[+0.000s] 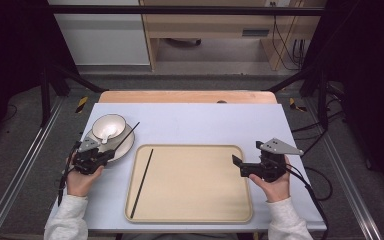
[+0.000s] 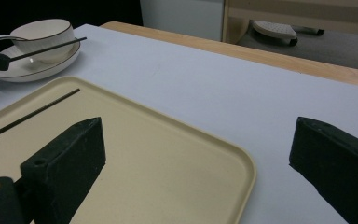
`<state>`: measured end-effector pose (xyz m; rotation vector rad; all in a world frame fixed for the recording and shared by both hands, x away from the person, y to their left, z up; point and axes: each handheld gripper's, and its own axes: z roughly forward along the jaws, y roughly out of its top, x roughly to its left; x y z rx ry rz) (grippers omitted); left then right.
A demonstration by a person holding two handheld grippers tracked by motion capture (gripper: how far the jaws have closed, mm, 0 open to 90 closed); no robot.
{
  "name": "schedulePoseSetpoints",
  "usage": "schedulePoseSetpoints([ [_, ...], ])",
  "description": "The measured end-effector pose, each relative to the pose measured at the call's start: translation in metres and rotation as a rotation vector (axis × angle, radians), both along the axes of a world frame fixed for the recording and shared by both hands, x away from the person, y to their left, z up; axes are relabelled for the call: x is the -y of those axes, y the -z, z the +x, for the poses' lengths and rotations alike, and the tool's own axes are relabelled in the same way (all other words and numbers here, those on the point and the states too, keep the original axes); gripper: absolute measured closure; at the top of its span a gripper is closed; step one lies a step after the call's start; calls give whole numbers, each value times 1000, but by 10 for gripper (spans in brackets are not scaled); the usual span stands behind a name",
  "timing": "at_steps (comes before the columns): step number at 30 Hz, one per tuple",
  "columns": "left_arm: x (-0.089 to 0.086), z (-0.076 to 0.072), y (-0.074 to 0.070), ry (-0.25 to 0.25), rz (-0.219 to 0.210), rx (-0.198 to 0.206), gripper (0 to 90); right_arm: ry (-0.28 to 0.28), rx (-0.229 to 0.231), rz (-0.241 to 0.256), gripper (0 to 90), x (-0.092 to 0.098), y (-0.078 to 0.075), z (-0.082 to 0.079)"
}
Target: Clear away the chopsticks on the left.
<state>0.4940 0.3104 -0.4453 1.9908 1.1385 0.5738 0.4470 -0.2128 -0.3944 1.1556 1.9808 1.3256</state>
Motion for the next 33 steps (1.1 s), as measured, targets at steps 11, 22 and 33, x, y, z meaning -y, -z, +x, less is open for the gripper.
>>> schedulePoseSetpoints([
  [11,16,-13,-9,-21,-24,23,853,3,7,5,35,1,-1,-1],
  [22,34,-33,-14,-83,-51,62,853,4,12,8,34,2,-3,-2],
  [33,54,-57,-18,-113,-63,91,853,3,14,11,34,2,-3,-3],
])
